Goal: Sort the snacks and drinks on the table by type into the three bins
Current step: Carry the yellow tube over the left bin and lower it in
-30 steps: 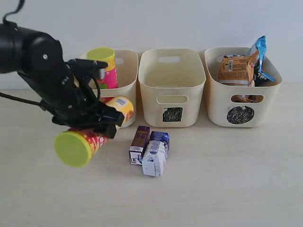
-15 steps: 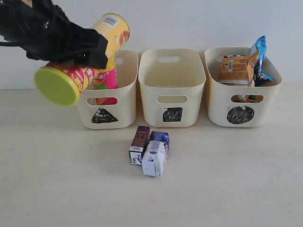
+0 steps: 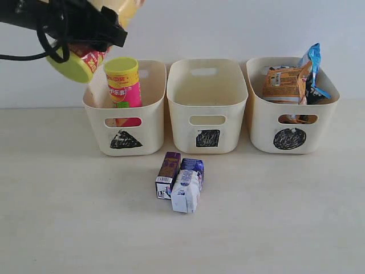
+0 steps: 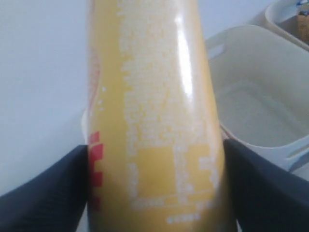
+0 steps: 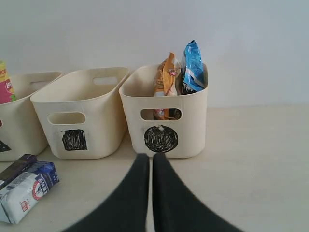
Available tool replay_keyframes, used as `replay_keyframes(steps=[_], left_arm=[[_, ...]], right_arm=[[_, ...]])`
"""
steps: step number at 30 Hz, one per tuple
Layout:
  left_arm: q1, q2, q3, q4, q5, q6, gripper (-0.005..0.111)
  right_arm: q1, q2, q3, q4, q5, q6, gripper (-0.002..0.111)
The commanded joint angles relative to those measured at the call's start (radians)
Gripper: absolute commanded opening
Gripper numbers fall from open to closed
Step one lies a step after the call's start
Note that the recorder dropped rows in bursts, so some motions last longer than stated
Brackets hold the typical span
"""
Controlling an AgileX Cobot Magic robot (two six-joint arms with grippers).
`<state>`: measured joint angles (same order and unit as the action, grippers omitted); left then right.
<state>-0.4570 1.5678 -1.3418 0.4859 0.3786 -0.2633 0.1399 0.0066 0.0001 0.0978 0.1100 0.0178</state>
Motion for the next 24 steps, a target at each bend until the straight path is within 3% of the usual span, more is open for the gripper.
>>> replay_keyframes(steps=[1, 13, 24], left_arm=[[0.088, 0.068, -0.009, 0.057, -0.061, -0.153, 0.004], [0.244, 0.218, -0.009, 0.053, -0.214, -0.219, 0.004], [0.244, 0.308, -0.009, 0.002, -0.357, -0.233, 0.004]], right_arm=[[-0.003, -0.007, 0.000, -0.003, -0.001, 0.001, 0.000], [-0.003, -0.007, 0.000, -0.003, -0.001, 0.001, 0.000], [-0.003, -0.007, 0.000, -0.003, -0.001, 0.001, 0.000]])
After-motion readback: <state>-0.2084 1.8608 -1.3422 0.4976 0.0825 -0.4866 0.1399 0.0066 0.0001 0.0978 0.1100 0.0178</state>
